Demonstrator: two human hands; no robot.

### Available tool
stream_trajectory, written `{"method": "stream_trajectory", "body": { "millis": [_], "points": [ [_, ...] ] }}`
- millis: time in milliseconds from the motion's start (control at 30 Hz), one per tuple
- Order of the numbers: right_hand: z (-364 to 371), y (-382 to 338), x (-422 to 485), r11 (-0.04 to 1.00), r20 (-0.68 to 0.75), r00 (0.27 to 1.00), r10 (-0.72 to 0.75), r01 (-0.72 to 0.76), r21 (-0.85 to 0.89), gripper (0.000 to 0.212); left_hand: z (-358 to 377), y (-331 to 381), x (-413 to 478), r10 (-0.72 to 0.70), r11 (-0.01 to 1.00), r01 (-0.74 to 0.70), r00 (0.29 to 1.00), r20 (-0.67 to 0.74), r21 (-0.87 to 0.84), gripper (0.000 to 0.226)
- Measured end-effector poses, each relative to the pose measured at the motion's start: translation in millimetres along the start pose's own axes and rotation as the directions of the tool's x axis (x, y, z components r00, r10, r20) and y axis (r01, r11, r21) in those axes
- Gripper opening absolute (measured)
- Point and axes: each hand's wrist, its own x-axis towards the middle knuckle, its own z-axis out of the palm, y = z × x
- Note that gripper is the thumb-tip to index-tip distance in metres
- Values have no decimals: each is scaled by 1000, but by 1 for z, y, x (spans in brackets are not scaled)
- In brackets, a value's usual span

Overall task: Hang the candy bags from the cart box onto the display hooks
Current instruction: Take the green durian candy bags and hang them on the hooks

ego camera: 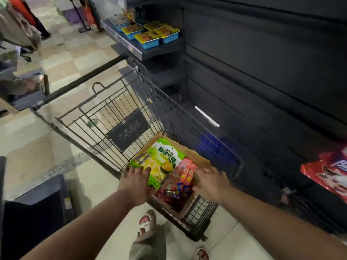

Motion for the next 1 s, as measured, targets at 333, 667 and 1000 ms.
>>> {"method": "stream_trajectory", "body": {
  "millis": [333,667,1000],
  "points": [
    [15,2,46,972,53,977,207,-211,102,66,17,-11,97,192,978,-199,977,93,65,78],
    [42,-51,145,897,212,903,374,-411,165,66,19,-68,233,302,945,-324,916,264,42,77],
    [94,-83,230,733,423,829,365,-537,418,65,75,-100,308,294,956,-275,878,376,-106,75]
  ]
}}
